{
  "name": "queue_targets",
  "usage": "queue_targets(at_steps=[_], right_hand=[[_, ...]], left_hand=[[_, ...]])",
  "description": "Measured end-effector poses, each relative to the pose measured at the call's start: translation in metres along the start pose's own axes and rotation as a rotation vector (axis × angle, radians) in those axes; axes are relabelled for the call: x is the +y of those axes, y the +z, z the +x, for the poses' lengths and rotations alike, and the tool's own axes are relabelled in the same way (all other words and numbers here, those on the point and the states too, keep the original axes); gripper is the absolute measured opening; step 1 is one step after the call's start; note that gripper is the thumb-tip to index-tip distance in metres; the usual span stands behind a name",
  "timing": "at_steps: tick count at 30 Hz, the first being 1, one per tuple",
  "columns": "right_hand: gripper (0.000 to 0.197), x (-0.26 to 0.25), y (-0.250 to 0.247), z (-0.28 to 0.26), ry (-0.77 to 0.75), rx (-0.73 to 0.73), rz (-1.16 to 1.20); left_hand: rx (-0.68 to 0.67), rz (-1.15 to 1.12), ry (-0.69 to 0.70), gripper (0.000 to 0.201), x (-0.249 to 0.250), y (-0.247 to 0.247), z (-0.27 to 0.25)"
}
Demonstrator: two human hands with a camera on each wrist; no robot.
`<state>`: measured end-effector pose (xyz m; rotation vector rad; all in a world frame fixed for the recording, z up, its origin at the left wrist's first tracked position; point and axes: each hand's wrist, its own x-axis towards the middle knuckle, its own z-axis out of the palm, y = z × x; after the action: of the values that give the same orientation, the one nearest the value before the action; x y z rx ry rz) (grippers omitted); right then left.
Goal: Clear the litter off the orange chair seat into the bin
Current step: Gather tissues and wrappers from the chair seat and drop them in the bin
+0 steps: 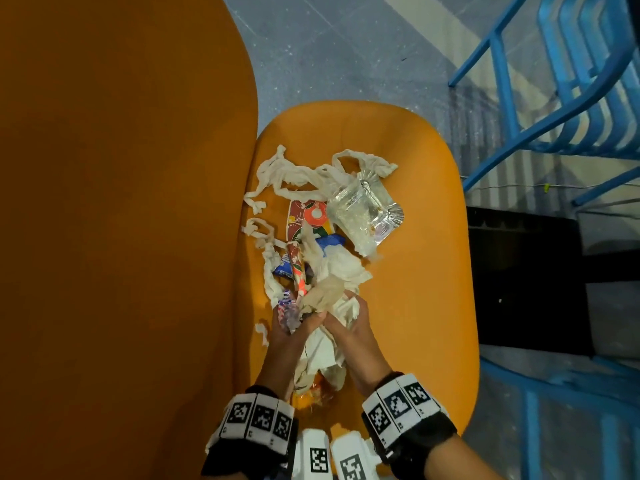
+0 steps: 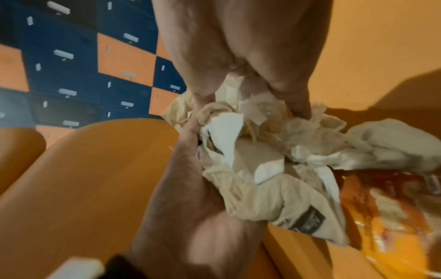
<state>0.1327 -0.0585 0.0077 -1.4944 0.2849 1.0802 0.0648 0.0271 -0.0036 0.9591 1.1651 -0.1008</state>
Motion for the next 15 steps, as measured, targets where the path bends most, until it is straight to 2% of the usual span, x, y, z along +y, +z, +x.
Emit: queue_targets(at_steps=[4, 8, 10, 13, 15], right_hand=[[0.045, -0.002, 0.001, -0.011, -0.054, -0.014, 0.038], [0.043, -0.004, -0.001, -0.02, -0.119, -0.021, 0.09], [0.037, 0.001, 0.001, -0.023, -0.108, 0.014, 0.009], [0.034, 0.019, 0.008, -0.026, -0.005, 0.104, -0.225], [0.029, 0.031, 0.013, -0.026, 0.034, 0.144, -0.292]], left_hand=[[0.044, 0.006, 0.114, 0.078, 0.002, -0.001, -0.005], [0.004, 0.007, 0.169, 0.075, 0.007, -0.001, -0.01], [-0.002, 0.035, 0.188, 0.066, 0.008, 0.001, -0.012], [0.02, 0.148, 0.19, 0.043, 0.005, -0.002, -0.014], [0.009, 0.262, 0.171, 0.046, -0.008, -0.01, -0.009]])
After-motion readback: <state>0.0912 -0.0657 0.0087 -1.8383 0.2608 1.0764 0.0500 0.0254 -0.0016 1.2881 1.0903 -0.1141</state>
